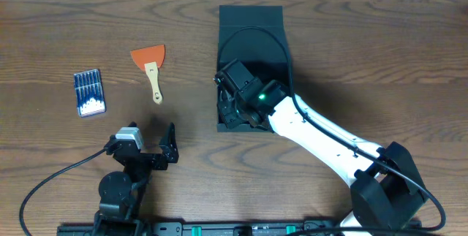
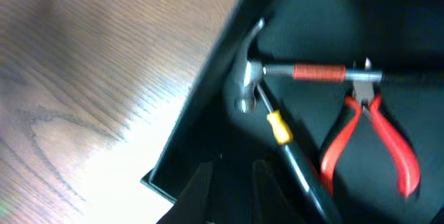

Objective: Pack container
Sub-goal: 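Raise the right arm and move the left gripper over the scraper handle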

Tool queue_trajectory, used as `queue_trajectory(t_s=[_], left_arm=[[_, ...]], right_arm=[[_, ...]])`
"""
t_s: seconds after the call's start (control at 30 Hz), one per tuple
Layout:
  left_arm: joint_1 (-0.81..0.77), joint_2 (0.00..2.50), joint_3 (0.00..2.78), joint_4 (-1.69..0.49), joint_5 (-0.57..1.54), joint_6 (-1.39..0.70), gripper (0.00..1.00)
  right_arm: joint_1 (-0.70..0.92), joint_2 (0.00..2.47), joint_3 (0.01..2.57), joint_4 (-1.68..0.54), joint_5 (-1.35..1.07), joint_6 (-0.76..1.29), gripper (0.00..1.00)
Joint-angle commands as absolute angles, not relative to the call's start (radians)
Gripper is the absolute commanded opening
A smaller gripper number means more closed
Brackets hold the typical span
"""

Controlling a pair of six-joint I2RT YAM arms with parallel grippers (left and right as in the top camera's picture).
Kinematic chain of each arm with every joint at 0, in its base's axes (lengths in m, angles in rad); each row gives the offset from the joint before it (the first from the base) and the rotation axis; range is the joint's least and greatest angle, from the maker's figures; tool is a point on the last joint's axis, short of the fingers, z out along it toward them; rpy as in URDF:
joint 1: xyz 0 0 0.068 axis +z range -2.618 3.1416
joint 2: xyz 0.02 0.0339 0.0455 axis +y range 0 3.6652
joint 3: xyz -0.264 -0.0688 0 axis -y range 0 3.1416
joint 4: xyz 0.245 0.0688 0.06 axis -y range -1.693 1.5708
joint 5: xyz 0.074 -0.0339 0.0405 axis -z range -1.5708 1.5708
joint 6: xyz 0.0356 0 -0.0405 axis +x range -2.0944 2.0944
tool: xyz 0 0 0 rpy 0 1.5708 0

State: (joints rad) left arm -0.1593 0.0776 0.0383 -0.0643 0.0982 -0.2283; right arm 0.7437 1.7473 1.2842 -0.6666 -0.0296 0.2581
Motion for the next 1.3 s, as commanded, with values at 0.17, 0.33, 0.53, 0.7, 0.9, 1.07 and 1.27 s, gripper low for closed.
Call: queue_trajectory(t_s=[0.17,0.33,0.53,0.7,0.9,1.07,1.27], left_arm=[[-0.162,0.152,0.262,-0.291,0.054,-0.168,0.99],[-0.162,0.362,0.562,-0.512,0.005,-0.17,0.99],[-0.162,0.739,0.92,-0.76,0.011,-0.175,0.99],[-0.162,1.09,1.235,-0.984,0.015,-0.156,0.99],[-0.162,1.469,1.528,-1.076,0.018,-0.039,0.98],[-0.161,1.626,1.58,-1.051,0.022,-0.038,0.98],[-0.147,1.731,1.579,-1.041,0.056,-0.058,0.98]], right_arm=[[0.612,1.675,1.494,-0.76,0.075,0.103,0.84],[0.425,1.666,1.71,-0.931,0.074,0.228,0.99],[0.198,1.666,1.805,-1.132,-0.008,0.329,0.99],[0.118,1.68,1.784,-1.255,-0.011,0.316,0.99],[0.113,1.682,1.695,-1.256,0.001,0.313,0.99],[0.105,1.684,1.603,-1.234,0.077,0.312,0.99],[0.056,1.685,1.492,-1.16,0.078,0.272,0.99]])
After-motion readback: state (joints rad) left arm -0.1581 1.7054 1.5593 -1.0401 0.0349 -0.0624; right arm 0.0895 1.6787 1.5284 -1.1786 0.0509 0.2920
